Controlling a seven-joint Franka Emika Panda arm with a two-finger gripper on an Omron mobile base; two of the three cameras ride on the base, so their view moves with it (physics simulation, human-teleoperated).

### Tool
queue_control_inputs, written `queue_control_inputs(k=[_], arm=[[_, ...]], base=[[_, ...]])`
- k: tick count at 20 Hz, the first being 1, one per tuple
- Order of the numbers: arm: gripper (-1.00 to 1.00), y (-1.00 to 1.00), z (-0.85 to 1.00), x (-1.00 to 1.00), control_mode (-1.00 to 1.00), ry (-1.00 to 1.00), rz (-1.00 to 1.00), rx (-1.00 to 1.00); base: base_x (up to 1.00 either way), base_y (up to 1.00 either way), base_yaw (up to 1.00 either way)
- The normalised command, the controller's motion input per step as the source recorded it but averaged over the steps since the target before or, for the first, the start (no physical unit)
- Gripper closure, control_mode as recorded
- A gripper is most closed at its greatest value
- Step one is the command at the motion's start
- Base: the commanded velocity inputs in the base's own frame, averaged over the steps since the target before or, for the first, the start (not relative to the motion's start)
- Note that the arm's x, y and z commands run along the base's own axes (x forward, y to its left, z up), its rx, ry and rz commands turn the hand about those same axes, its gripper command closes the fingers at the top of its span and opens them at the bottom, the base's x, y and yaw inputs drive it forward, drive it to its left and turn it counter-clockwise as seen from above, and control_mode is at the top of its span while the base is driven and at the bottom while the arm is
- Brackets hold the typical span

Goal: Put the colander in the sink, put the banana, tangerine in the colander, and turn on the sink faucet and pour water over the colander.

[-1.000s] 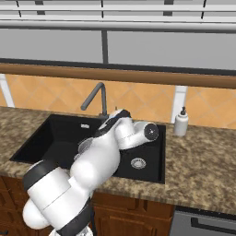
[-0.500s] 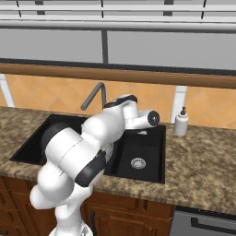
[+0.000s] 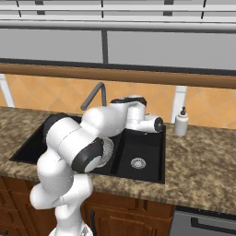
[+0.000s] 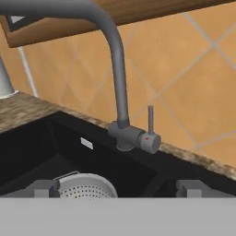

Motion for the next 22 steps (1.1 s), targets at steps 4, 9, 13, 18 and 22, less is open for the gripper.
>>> queue_control_inputs(k=[4, 9, 13, 18, 22], arm=[[-1.00, 0.16, -0.02, 0.08, -1.00, -0.22, 0.15, 0.00], [-1.00, 0.00, 0.00, 0.46, -1.00, -0.06, 0.07, 0.00], [-1.00, 0.00, 0.00, 0.37, -1.00, 0.00, 0.19, 0.00], [-1.00, 0.00, -0.13, 0.03, -1.00, 0.00, 0.41, 0.04], [-1.00, 0.14, 0.00, 0.16, -1.00, 0.00, 0.13, 0.01]], base=[[0.00, 0.00, 0.00], [0.00, 0.00, 0.00], [0.00, 0.00, 0.00], [0.00, 0.00, 0.00], [0.00, 0.00, 0.00]])
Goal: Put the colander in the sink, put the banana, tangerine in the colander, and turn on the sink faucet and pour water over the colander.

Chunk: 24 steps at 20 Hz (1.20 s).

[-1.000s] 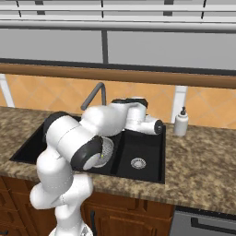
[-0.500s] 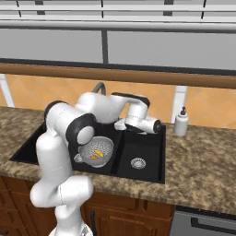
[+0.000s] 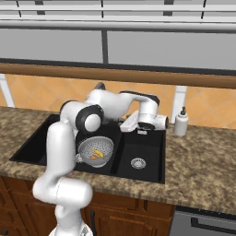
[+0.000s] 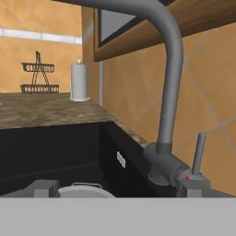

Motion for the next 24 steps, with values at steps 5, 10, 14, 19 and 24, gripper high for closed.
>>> queue_control_inputs(k=[5, 10, 14, 19, 24], arm=[[-1.00, 0.11, -0.11, 0.55, -1.00, 0.00, 0.00, 0.00], [-1.00, 0.45, 0.00, 0.27, -1.00, 0.00, 0.05, -0.01], [-1.00, 0.94, 0.00, 0.00, -1.00, 0.00, 0.04, -0.05], [-1.00, 0.41, 0.00, 0.18, -1.00, 0.00, 0.01, -0.01], [-1.00, -0.39, 0.00, 0.28, -1.00, 0.00, 0.00, 0.00]], base=[[0.00, 0.00, 0.00], [0.00, 0.00, 0.00], [0.00, 0.00, 0.00], [0.00, 0.00, 0.00], [0.00, 0.00, 0.00]])
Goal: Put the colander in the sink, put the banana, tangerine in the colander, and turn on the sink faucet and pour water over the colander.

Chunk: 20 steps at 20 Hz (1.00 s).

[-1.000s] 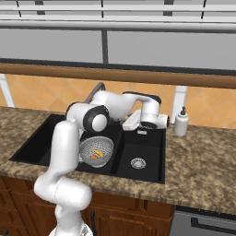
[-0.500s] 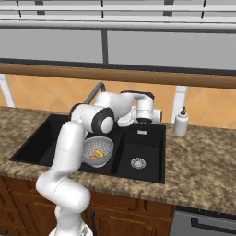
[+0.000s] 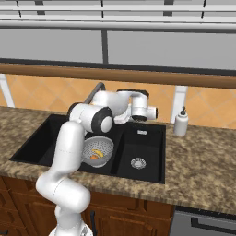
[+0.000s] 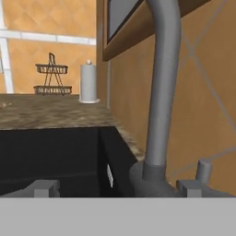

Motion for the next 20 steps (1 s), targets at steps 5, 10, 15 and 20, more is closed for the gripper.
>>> queue_control_inputs(k=[5, 10, 15, 20], arm=[[-1.00, -0.13, -0.02, 0.11, -1.00, 0.03, 0.07, 0.00], [-1.00, 0.41, -0.11, 0.41, -1.00, 0.08, 0.01, 0.00], [-1.00, 0.32, -0.05, 0.17, -1.00, 0.04, 0.00, 0.00], [-1.00, -0.01, -0.03, -0.24, -1.00, -0.13, -0.05, -0.03]], base=[[0.00, 0.00, 0.00], [0.00, 0.00, 0.00], [0.00, 0.00, 0.00], [0.00, 0.00, 0.00]])
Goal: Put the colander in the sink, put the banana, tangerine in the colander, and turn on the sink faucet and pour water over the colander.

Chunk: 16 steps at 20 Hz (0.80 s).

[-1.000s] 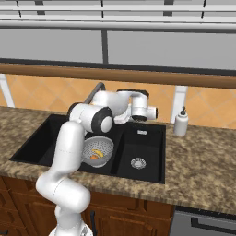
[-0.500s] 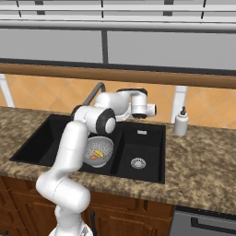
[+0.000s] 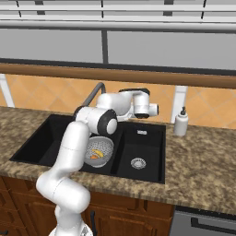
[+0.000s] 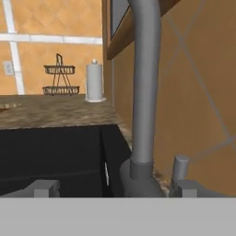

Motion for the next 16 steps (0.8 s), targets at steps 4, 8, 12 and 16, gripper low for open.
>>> queue_control_inputs(k=[4, 8, 12, 16], arm=[[-1.00, 0.06, -0.19, 0.25, -1.00, -0.01, -0.06, -0.06], [-1.00, 0.50, -0.12, 0.11, -1.00, 0.00, -0.14, -0.10], [-1.00, 0.03, 0.00, 0.10, -1.00, 0.00, -0.17, 0.00], [-1.00, 0.20, 0.00, 0.03, -1.00, 0.00, -0.08, 0.00]], base=[[0.00, 0.00, 0.00], [0.00, 0.00, 0.00], [0.00, 0.00, 0.00], [0.00, 0.00, 0.00]])
